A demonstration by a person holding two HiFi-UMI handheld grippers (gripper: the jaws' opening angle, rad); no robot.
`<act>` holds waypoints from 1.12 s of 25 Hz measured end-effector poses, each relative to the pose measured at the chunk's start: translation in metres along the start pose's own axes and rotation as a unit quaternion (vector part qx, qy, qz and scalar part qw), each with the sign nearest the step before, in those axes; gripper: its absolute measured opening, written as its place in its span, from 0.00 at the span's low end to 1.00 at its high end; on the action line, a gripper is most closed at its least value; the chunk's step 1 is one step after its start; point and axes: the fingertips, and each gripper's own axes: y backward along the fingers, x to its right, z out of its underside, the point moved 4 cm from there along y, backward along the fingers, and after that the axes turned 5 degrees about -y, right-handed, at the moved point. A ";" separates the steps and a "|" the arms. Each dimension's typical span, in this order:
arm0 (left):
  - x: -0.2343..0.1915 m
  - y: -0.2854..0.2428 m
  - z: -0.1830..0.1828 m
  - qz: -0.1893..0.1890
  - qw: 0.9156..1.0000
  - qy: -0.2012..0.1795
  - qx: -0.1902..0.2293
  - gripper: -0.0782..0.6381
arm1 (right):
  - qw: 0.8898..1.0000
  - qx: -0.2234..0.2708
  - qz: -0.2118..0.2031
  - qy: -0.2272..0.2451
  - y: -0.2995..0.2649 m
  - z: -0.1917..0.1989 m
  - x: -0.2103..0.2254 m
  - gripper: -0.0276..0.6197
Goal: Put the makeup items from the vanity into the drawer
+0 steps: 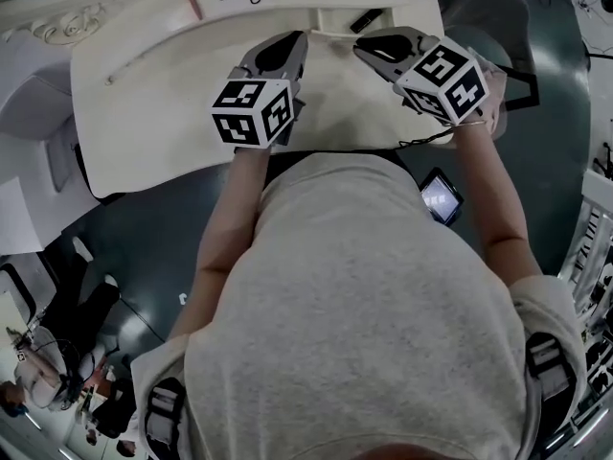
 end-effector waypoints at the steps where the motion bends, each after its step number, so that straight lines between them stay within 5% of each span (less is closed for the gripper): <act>1: 0.001 0.001 0.000 0.000 1.000 0.000 0.001 0.12 | 1.000 0.001 -0.003 0.005 0.000 -0.002 -0.004 0.09; 15: 0.005 0.012 0.003 0.002 1.000 0.002 0.004 0.12 | 0.999 0.032 0.015 0.011 -0.004 -0.021 -0.020 0.06; 28: 0.010 0.019 0.003 0.004 1.000 0.002 0.011 0.12 | 0.990 0.121 0.063 -0.020 -0.006 -0.042 -0.020 0.06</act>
